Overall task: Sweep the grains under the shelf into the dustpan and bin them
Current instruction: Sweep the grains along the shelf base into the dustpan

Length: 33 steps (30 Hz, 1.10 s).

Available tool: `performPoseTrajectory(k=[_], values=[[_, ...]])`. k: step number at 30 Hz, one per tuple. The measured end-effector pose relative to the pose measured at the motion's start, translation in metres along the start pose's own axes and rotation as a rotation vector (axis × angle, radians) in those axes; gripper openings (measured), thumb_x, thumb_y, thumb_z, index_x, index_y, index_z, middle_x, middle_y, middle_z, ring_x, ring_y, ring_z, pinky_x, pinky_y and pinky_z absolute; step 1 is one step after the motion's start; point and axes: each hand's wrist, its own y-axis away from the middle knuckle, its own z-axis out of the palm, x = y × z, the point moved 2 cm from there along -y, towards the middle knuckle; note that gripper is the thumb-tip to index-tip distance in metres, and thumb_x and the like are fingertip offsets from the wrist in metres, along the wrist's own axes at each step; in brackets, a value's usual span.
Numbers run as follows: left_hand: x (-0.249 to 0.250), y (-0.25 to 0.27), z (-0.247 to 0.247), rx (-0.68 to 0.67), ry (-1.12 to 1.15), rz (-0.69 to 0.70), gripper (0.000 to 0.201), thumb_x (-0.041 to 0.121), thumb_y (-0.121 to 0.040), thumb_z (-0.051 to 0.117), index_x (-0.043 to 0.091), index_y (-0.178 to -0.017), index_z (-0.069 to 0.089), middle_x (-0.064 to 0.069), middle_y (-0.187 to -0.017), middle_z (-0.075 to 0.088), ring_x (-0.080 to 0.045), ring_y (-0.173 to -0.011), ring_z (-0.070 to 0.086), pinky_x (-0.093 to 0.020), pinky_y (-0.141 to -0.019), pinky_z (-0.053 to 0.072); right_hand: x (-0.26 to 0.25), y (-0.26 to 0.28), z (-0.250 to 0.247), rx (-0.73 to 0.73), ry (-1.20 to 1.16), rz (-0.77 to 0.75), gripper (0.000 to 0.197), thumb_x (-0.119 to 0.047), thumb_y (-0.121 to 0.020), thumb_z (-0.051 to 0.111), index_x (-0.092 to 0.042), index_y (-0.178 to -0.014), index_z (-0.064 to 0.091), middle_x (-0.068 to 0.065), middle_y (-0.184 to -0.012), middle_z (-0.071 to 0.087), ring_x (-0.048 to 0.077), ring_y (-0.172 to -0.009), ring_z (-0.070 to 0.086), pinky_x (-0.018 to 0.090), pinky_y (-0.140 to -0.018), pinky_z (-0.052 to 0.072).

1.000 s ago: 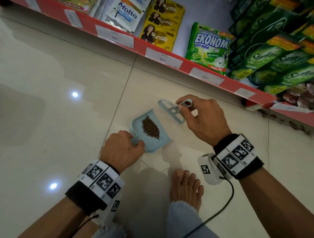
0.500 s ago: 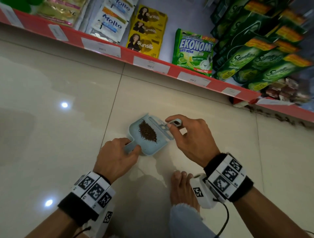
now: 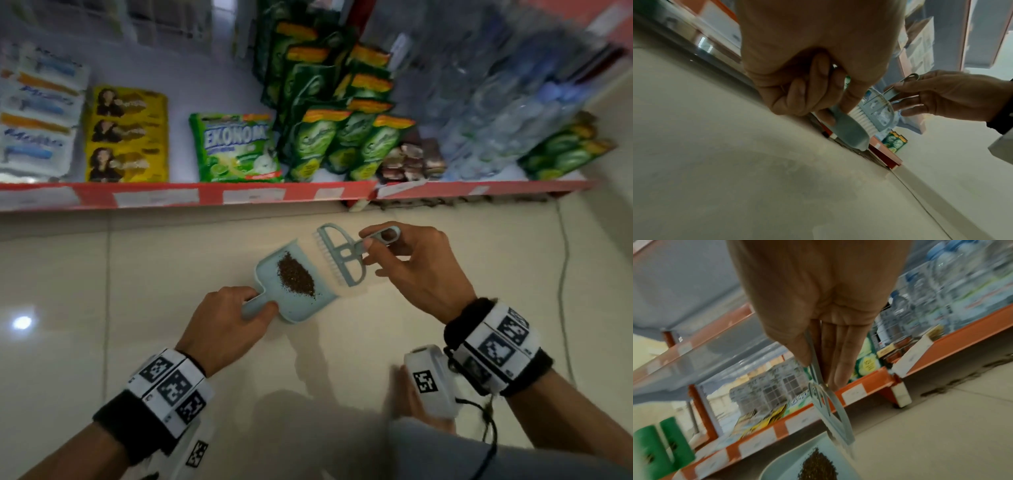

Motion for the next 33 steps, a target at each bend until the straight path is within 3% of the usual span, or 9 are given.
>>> performPoseTrajectory(k=[4,8,10,14,19,21,24,29,33], values=[[0.026,-0.031,0.019,-0.085,-0.002,0.045,0.046,0.037,-0.088,0.067,0.004,-0.060,0.054,0.007,-0.048,0.046,-0.006,-0.043,0.042,-0.018,-0.045,0.030,0.028,-0.002,-0.039,0.042,-0.065,0.063,0.015,-0.022,-0.095,0.063,-0.013,-0.100,0.073,-0.006,-0.086,0.076,0.008,-0.077,0.074,0.036,-0.066,0.063],[0.052,-0.062,0.047,-0.184,0.033,-0.024,0.044,0.036,-0.090,0.067,-0.003,-0.070,0.061,0.004,-0.053,0.046,-0.011,-0.050,0.044,-0.026,-0.054,0.034,0.064,0.005,-0.070,0.083,-0.161,0.061,0.016,-0.023,-0.096,0.062,-0.014,-0.103,0.074,-0.005,-0.090,0.076,0.010,-0.081,0.074,0.029,-0.067,0.062],[0.063,-0.074,0.066,-0.188,0.033,-0.080,0.040,0.037,-0.089,0.068,0.001,-0.071,0.064,0.010,-0.050,0.045,-0.009,-0.048,0.043,-0.025,-0.054,0.034,0.083,0.004,-0.083,0.065,-0.175,0.044,0.015,-0.022,-0.096,0.062,-0.016,-0.104,0.074,-0.007,-0.092,0.076,0.009,-0.082,0.074,0.026,-0.067,0.061],[0.086,-0.094,0.104,-0.190,0.035,-0.167,0.030,0.035,-0.089,0.069,0.012,-0.070,0.068,0.012,-0.045,0.045,-0.008,-0.047,0.042,-0.027,-0.056,0.035,0.124,-0.012,-0.116,0.048,-0.109,-0.004,0.014,-0.019,-0.094,0.065,-0.018,-0.103,0.075,-0.012,-0.093,0.076,0.003,-0.084,0.072,0.015,-0.067,0.056],[0.108,-0.114,0.136,-0.162,0.016,-0.190,0.034,0.035,-0.090,0.069,0.006,-0.072,0.067,0.012,-0.047,0.045,-0.008,-0.048,0.043,-0.027,-0.057,0.036,0.163,-0.040,-0.159,0.070,0.066,-0.063,0.011,-0.018,-0.088,0.070,-0.020,-0.096,0.078,-0.014,-0.091,0.076,-0.005,-0.080,0.069,0.006,-0.058,0.049],[0.111,-0.124,0.146,-0.157,0.005,-0.196,0.036,0.036,-0.089,0.069,0.008,-0.067,0.063,0.012,-0.045,0.046,-0.006,-0.045,0.042,-0.027,-0.056,0.036,0.176,-0.053,-0.166,0.058,0.138,-0.092,0.012,-0.020,-0.087,0.072,-0.022,-0.097,0.078,-0.011,-0.091,0.076,-0.001,-0.076,0.068,0.012,-0.060,0.053],[0.107,-0.136,0.154,-0.137,-0.038,-0.194,0.042,0.040,-0.088,0.069,0.006,-0.066,0.060,0.011,-0.046,0.047,-0.006,-0.045,0.042,-0.027,-0.056,0.038,0.192,-0.076,-0.158,-0.001,0.276,-0.132,0.014,-0.025,-0.088,0.071,-0.027,-0.100,0.078,-0.001,-0.083,0.068,0.017,-0.072,0.064,0.036,-0.064,0.054],[0.096,-0.146,0.162,-0.134,-0.096,-0.146,0.043,0.038,-0.088,0.068,0.019,-0.053,0.051,0.009,-0.046,0.049,-0.005,-0.043,0.042,-0.028,-0.053,0.038,0.217,-0.118,-0.126,-0.151,0.579,-0.153,0.017,-0.031,-0.091,0.059,-0.027,-0.096,0.074,0.003,-0.075,0.061,0.026,-0.073,0.060,0.032,-0.060,0.048],[0.091,-0.160,0.184,-0.110,0.014,-0.193,0.039,0.036,-0.089,0.068,0.008,-0.064,0.062,0.009,-0.044,0.046,-0.007,-0.043,0.040,-0.027,-0.052,0.035,0.232,-0.137,-0.109,-0.091,0.629,-0.148,0.017,-0.021,-0.082,0.065,-0.014,-0.091,0.076,0.010,-0.080,0.073,0.034,-0.072,0.067,0.036,-0.065,0.055]])
